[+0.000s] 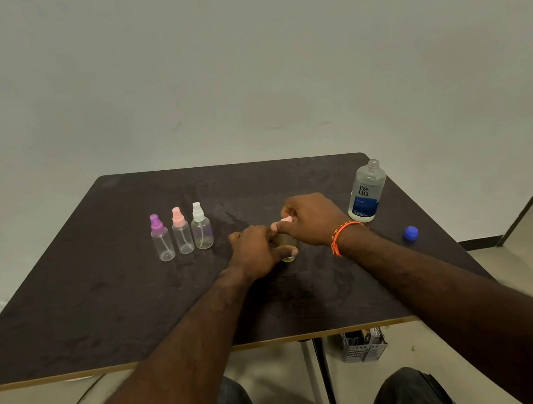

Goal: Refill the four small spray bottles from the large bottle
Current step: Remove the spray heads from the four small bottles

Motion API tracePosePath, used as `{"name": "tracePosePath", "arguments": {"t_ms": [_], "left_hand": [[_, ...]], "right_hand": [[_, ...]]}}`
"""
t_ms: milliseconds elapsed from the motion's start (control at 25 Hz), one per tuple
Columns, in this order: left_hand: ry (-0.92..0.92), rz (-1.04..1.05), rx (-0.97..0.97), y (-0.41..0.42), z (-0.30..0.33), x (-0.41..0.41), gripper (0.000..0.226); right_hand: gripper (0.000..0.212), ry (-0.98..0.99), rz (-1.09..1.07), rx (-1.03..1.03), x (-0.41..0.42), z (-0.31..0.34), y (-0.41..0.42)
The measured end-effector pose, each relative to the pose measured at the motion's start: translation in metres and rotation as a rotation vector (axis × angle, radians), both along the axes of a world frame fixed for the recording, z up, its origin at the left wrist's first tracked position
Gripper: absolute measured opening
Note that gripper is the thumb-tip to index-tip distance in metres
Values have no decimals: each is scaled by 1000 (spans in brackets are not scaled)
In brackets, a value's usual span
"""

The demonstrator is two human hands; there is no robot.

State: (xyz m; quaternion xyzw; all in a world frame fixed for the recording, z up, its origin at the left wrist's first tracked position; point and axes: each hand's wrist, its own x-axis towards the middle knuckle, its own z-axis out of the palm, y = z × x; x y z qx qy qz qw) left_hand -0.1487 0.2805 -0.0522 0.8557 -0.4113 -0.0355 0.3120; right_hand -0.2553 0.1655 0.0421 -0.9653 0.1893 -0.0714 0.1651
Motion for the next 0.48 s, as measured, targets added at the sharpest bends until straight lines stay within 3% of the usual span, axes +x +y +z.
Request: {"name": "tracePosePath", "arguments": {"t_ms": [120,360,480], "left_hand": [[1,-12,-11,-1,-1,0,38],[21,-18,-37,1,-1,-1,35],[9,-3,-21,1,-1,-1,34]], "right_hand": [[20,26,56,-2,1,-1,-2],[49,54,107,39,-2,0,-1],[32,-2,-4,-13,3,-6,-2]]}}
